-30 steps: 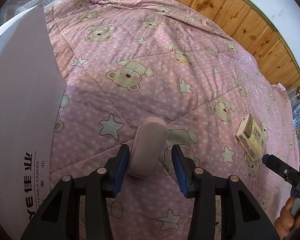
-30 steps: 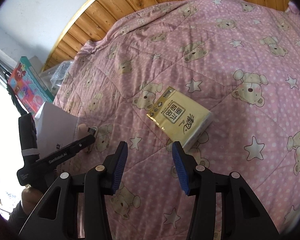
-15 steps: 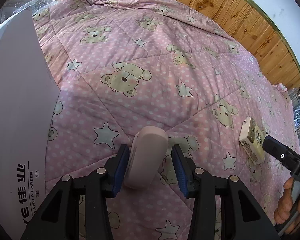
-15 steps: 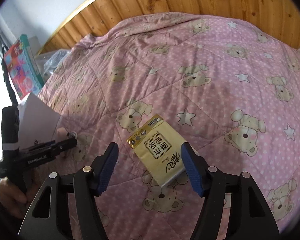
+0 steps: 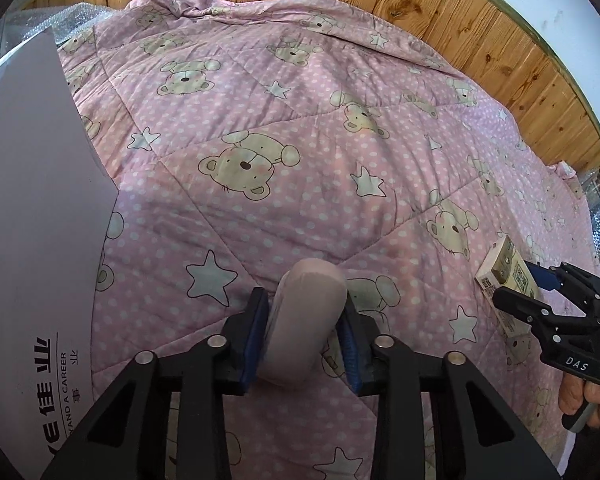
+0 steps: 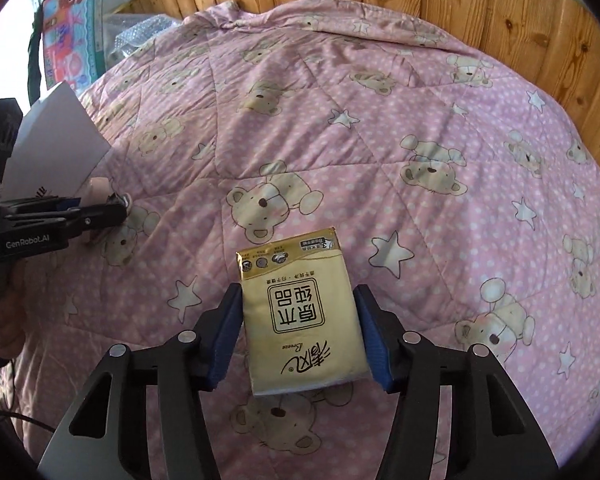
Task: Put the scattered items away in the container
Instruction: 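Lift and carry the stapler and tissue pack over the white box with both tools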
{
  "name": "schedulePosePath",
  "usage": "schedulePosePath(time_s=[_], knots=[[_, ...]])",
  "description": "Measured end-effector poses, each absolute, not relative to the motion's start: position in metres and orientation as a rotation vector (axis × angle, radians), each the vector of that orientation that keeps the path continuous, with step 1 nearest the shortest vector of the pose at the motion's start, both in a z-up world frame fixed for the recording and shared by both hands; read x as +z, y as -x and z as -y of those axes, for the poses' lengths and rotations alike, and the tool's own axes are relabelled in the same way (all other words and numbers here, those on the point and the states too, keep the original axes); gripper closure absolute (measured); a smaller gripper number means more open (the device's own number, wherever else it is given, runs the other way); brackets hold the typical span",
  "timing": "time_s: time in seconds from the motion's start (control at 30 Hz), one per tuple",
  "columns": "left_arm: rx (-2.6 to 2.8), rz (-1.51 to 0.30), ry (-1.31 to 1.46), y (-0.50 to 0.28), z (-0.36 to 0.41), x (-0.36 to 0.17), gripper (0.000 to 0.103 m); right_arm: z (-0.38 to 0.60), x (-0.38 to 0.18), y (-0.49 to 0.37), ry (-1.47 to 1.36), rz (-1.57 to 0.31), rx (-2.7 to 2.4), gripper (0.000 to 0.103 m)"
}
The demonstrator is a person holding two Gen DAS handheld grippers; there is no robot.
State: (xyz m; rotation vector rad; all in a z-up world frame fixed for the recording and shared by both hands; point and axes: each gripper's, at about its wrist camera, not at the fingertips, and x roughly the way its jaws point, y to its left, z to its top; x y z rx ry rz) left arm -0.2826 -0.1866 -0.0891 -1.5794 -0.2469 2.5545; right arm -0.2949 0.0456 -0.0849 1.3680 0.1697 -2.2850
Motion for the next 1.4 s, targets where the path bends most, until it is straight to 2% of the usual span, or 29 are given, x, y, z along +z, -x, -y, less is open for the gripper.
schedulePosePath(time_s=[0.27, 0.47, 1.4], knots=[[2.554, 0.239, 1.574, 0.275, 0.184, -0.08, 0.073, -0.061, -0.077, 0.273, -1.403, 0.086, -2.329, 0.047], [2.548, 0.233, 1.559, 0.258, 0.178, -0.063, 0.073, -0.06, -0.063, 0.246, -1.386, 0.177, -2.339, 0.047], [2.587, 0.28, 1.336, 0.137, 0.198, 0.035, 0.073, 0.007, 0.008, 0.126, -1.259, 0.195, -2.293, 0.047]])
